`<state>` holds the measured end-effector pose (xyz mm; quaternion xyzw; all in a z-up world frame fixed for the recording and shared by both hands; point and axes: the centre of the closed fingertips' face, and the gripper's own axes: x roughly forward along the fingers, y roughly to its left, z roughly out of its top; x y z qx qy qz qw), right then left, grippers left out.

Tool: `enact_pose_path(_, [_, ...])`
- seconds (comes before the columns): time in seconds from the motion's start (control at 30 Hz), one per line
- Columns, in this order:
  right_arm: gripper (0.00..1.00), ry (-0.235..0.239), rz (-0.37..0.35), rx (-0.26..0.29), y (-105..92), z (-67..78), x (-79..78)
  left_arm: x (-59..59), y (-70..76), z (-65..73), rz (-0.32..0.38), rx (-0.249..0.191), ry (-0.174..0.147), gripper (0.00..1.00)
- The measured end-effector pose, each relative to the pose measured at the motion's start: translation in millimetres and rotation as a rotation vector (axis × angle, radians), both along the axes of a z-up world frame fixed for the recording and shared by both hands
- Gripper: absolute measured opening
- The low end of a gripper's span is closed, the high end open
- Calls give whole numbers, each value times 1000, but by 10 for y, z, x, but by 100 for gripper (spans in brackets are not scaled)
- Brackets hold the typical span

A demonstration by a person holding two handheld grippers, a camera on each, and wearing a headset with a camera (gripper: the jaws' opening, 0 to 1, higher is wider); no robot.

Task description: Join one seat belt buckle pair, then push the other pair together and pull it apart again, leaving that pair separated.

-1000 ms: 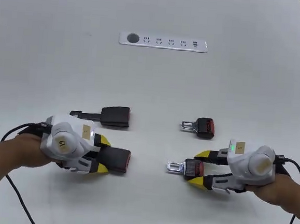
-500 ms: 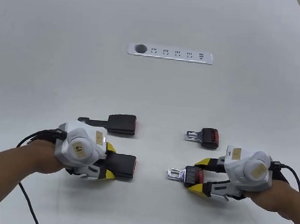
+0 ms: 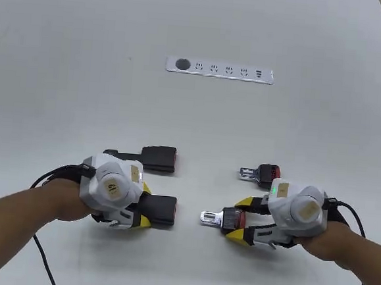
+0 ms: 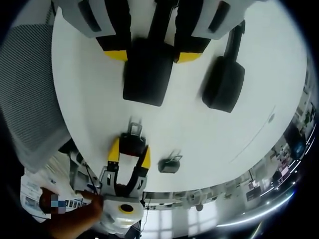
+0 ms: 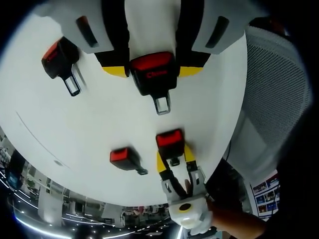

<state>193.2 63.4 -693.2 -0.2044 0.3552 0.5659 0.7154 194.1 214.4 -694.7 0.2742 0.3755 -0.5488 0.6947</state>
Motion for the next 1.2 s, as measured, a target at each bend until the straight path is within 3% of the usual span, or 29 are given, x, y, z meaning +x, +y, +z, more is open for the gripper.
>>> enact_pose_path(0.37, [35,-12,7,49,292,15,7,11,-10,0,34,12,9,34])
enact_pose_path(0.93, [35,-20,35,104,652,33,71,-10,-22,-7,13,35,12,34])
enact_pose_path(1.2, [34,-16,46,101,661,35,47,-21,-33,13,-3,24,5,33])
